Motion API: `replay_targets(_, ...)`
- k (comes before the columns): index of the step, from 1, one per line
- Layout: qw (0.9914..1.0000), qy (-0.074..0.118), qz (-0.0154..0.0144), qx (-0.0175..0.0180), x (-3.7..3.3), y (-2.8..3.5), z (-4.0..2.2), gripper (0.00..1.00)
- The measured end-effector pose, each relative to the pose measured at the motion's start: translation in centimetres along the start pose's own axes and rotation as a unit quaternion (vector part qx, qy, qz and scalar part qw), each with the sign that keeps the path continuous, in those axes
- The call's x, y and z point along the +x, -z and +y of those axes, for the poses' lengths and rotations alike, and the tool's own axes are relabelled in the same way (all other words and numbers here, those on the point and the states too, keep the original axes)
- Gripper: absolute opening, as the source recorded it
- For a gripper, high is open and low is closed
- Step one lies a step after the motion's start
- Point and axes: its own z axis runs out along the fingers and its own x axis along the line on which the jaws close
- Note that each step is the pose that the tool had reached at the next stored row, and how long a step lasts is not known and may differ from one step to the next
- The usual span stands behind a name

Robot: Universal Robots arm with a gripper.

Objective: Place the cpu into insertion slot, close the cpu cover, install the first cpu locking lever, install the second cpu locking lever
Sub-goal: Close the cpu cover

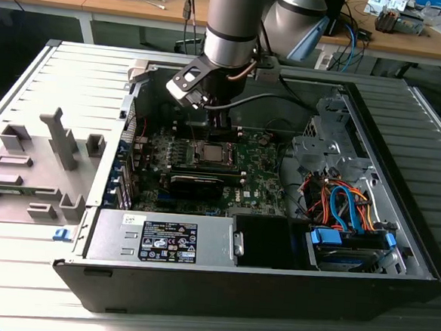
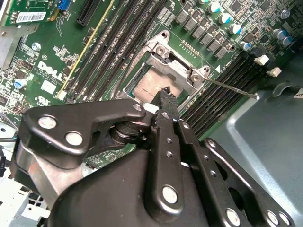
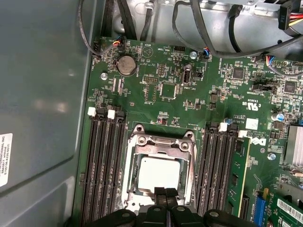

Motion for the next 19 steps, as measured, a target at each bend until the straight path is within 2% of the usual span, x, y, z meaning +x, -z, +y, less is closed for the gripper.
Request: replay_targets(19, 1.0, 0.0, 0.0, 0.0, 0.06, -0.03, -0.48, 0.11)
